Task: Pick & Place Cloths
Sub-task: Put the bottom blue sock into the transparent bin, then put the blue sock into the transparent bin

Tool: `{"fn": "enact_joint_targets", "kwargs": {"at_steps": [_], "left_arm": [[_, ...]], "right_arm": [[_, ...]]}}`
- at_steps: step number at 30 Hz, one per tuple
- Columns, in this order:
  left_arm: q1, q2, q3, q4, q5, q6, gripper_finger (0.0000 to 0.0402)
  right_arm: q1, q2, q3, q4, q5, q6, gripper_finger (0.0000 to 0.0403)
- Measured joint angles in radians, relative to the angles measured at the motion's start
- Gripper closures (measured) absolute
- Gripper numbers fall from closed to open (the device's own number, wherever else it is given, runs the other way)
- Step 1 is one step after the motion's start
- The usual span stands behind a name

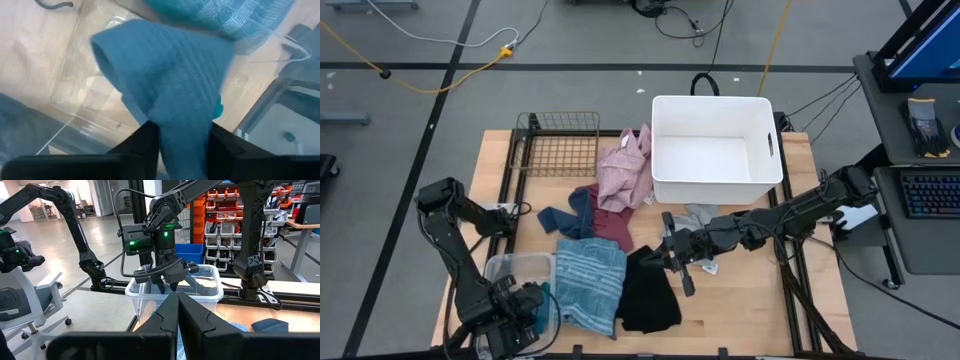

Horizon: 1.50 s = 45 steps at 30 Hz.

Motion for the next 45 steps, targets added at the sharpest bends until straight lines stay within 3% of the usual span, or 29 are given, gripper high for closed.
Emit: {"fn": "enact_joint_targets", "kwargs": {"at_steps": [6,11,16,22,27,32,39,45], "left_arm": [[0.001,-0.025,0.004,-0.002,0.051,0.013,0.0215],[0.002,-0.095,0.047,-0.004,0.009,-0.02,0.0206],[0.002,-0.168,0.105,-0.025,-0.189,-0.04,0.0229],[0.013,-0.221,0.144,-0.036,-0.476,0.023,0.0284],[0.081,-0.245,0.147,-0.036,-0.595,0.074,0.034],[0.211,-0.247,0.147,-0.035,-0.57,0.15,0.0396],[0.44,-0.247,0.147,-0.03,-0.42,0.341,0.0394],[0.616,-0.247,0.147,-0.031,-0.338,0.487,0.0386]], "right_arm": [[0.0,0.0,0.0,0.0,0.0,0.0,0.0403],[0.0,0.0,0.0,0.0,-0.001,0.0,0.0403],[0.0,0.0,0.0,0.0,-0.001,0.0,0.0403],[0.0,0.0,0.0,0.0,-0.001,-0.002,0.0403],[0.0,0.0,0.0,0.0,-0.001,-0.011,0.0403],[0.0,0.0,0.0,-0.005,-0.001,-0.091,0.0403],[0.002,-0.075,-0.004,-0.132,0.001,-0.12,0.0403],[0.037,-0.212,-0.088,-0.132,0.005,-0.126,0.0403]]}}
